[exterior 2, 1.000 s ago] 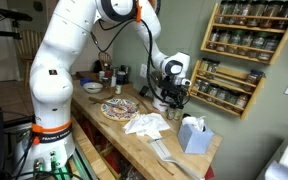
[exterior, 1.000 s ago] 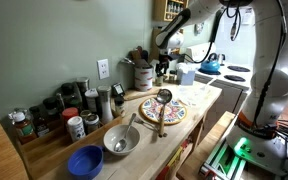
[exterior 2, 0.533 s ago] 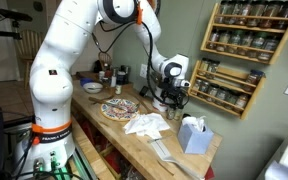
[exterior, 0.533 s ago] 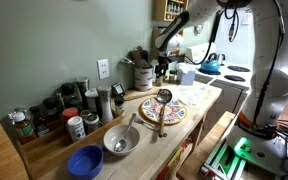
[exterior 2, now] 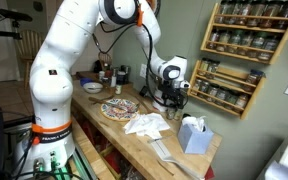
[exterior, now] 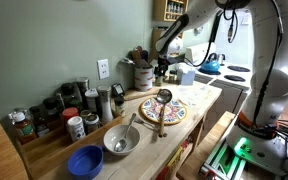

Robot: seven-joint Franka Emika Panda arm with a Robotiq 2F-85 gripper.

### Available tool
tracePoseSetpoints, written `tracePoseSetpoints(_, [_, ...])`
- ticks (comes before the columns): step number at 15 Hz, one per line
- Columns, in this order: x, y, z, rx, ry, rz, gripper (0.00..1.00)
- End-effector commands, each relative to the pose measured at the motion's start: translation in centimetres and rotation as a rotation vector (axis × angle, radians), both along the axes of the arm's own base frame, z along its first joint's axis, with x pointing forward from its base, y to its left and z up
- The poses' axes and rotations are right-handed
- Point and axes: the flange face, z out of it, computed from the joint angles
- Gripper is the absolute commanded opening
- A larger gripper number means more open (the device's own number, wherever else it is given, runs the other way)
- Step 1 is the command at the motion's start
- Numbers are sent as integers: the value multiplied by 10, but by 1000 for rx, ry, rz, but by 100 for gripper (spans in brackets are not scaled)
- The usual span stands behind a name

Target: Pick up two jars from the right side of the counter and put them on the second bottom shelf

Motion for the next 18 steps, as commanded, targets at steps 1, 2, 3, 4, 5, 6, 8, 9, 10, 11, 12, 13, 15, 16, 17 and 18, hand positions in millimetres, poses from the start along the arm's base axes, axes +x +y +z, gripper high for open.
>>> tracePoseSetpoints(1, [2,-13,-8,-21,-47,-50,100])
tracePoseSetpoints(2, [1,-14,-9,-22,-58,-58,100])
tracePoseSetpoints(3, [1,-15,-9,-24,-68,-63,97])
tracePoseSetpoints(4, [0,-15,-10,-25,-77,-68,75])
tracePoseSetpoints(5, [0,-16,-10,-28,-83,-73,72])
tracePoseSetpoints(6, [0,-16,-10,-30,-88,-74,70])
tracePoseSetpoints(8, [-1,-16,-10,-31,-92,-75,53])
tracePoseSetpoints(9, [-1,-15,-9,-31,-90,-73,45])
tracePoseSetpoints(10, [-3,-15,-8,-28,-83,-68,37])
tracePoseSetpoints(11, [-4,-15,-7,-29,-82,-68,30])
tracePoseSetpoints(12, [-6,-16,-6,-30,-76,-68,29])
tracePoseSetpoints(13, [-8,-16,-5,-28,-71,-62,29])
tracePoseSetpoints(15, [-15,-18,-4,-33,-53,-55,29])
tracePoseSetpoints(16, [-20,-19,-2,-31,-45,-50,29])
tracePoseSetpoints(17, [-24,-20,0,-30,-43,-47,29])
tracePoseSetpoints(18, [-28,-21,3,-22,-45,-43,29])
